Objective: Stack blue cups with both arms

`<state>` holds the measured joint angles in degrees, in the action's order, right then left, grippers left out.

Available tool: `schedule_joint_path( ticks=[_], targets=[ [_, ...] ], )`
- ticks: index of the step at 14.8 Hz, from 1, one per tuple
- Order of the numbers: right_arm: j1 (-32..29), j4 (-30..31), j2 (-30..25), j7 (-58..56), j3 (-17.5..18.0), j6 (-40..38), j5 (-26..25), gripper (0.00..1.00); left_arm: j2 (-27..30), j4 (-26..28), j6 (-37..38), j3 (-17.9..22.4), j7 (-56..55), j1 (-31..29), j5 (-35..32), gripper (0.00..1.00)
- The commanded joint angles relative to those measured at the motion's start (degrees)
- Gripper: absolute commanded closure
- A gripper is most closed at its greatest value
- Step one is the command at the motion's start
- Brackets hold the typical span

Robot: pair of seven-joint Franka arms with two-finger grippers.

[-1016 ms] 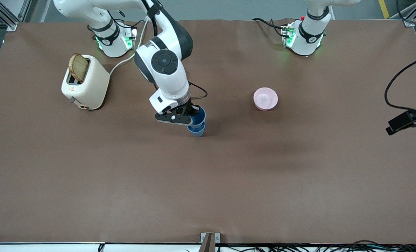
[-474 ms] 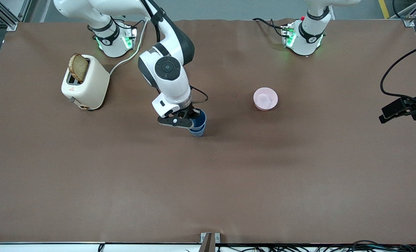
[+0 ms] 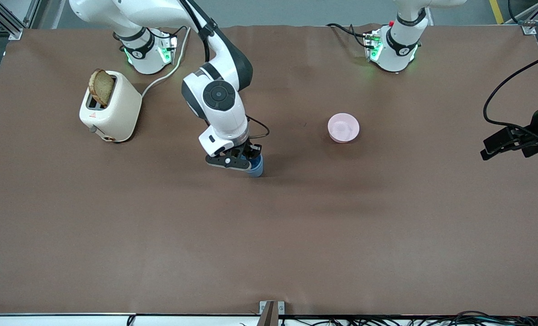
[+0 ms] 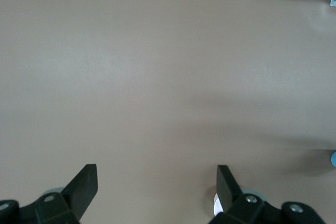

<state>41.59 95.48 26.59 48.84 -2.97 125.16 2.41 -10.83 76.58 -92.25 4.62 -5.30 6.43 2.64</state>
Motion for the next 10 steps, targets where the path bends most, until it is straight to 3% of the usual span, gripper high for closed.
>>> schedule_joint_path(
  ticks=[1,6,10],
  targets=[
    [-3.4,0.9,-6.0,-0.1,-0.2,-3.3,0.4,0.01,2.2,2.4,-0.4,-0.1,1.5,-0.4,0.0,0.0],
    [-15.2,1.4,-16.3,-8.0,-0.3,-14.1,-0.6,0.01,3.7,2.3,-0.6,0.4,1.3,-0.4,0.0,0.0],
    [-27.0,4.3,-23.1,-18.5,-0.3,-16.7,-1.7,0.01,4.0,2.3,-0.4,0.3,2.0,-0.4,0.0,0.0]
  ],
)
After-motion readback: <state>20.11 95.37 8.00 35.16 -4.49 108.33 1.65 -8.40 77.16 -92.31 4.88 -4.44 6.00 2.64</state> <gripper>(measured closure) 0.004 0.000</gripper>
